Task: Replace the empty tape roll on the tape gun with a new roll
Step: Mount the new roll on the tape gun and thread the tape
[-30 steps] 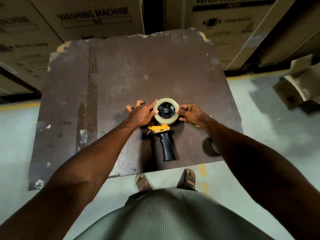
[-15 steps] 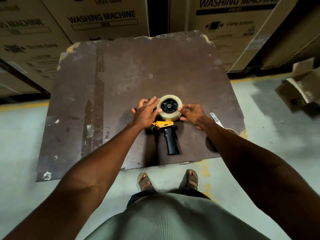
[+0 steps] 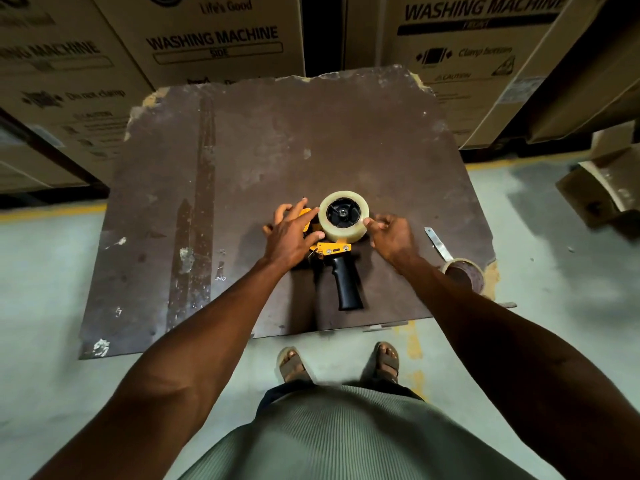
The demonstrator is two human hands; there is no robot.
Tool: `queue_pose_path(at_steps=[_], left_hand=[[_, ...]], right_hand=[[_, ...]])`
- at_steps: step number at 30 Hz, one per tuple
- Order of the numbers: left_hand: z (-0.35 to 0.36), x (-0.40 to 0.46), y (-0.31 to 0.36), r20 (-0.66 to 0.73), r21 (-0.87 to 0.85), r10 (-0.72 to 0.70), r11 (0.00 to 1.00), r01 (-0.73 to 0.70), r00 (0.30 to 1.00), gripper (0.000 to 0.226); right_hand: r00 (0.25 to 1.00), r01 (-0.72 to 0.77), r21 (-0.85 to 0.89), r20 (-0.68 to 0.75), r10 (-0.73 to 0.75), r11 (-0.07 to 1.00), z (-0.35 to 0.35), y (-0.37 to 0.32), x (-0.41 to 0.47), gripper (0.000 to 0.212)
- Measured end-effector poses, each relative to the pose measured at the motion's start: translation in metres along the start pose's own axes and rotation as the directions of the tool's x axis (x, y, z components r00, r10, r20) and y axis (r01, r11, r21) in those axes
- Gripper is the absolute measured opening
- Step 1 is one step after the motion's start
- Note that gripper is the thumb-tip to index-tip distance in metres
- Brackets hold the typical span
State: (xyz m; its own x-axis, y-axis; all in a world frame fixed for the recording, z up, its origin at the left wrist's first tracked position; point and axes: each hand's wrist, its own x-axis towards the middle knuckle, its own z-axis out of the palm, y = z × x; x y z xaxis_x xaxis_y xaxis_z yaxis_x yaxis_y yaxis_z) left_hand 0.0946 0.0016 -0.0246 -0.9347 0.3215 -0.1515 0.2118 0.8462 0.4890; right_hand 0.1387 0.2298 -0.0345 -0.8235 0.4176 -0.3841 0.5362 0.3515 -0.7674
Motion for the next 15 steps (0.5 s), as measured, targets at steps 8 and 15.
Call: queue_pose_path(at_steps=[8,15], left_hand=[[-0.003,-0.003,0.006,0.013,0.171,0.036,0.985,-0.038,0.999,0.049],[-0.003,0.005,0.021,-0.009,0.267,0.020,0.964,-0.017,1.000,0.046]], right_hand=[[0.949,0.269,-0.190,-0.117,-0.293,0.944,0.000,-0.013,-0.024,0.035],[0.927,0.366,-0.207,-0.007,-0.375,0.907,0.015,-0.016,-0.039,0.022]])
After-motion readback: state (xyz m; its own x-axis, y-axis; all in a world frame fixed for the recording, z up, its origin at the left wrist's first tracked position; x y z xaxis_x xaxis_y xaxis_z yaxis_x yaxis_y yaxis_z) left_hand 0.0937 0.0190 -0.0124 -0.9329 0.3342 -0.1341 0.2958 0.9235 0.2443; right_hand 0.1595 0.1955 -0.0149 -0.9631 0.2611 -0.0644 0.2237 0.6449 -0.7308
